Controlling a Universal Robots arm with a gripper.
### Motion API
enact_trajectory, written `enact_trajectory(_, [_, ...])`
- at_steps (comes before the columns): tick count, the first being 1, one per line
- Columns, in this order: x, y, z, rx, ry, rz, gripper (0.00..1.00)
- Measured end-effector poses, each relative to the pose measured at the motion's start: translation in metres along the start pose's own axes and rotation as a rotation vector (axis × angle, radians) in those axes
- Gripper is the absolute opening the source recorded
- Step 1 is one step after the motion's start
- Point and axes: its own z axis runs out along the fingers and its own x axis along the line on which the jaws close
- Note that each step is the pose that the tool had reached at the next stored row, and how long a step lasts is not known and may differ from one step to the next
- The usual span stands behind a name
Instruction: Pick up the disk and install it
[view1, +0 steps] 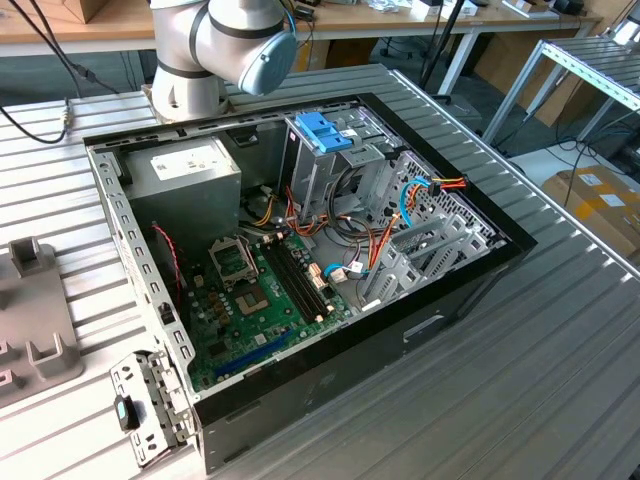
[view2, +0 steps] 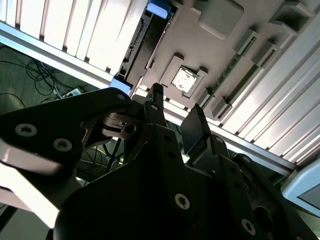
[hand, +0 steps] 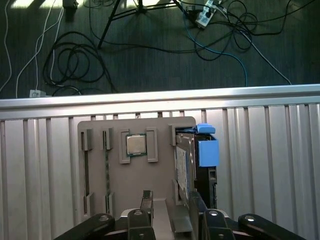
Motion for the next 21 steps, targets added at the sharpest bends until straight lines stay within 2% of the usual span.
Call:
enact_trajectory(5, [0.0, 0.0, 0.0, 0.0, -0.0002, 0.0, 0.44])
enact_trajectory(7, [0.0, 0.0, 0.0, 0.0, -0.0003, 0.0, 0.55])
enact_trajectory(8, [0.0, 0.0, 0.0, 0.0, -0.0003, 0.0, 0.55])
enact_trajectory(9, [0.0, 0.0, 0.0, 0.0, -0.0003, 0.0, 0.62])
enact_trajectory(21, [0.0, 0.0001, 0.0012, 0.0, -0.0006, 0.0, 0.62])
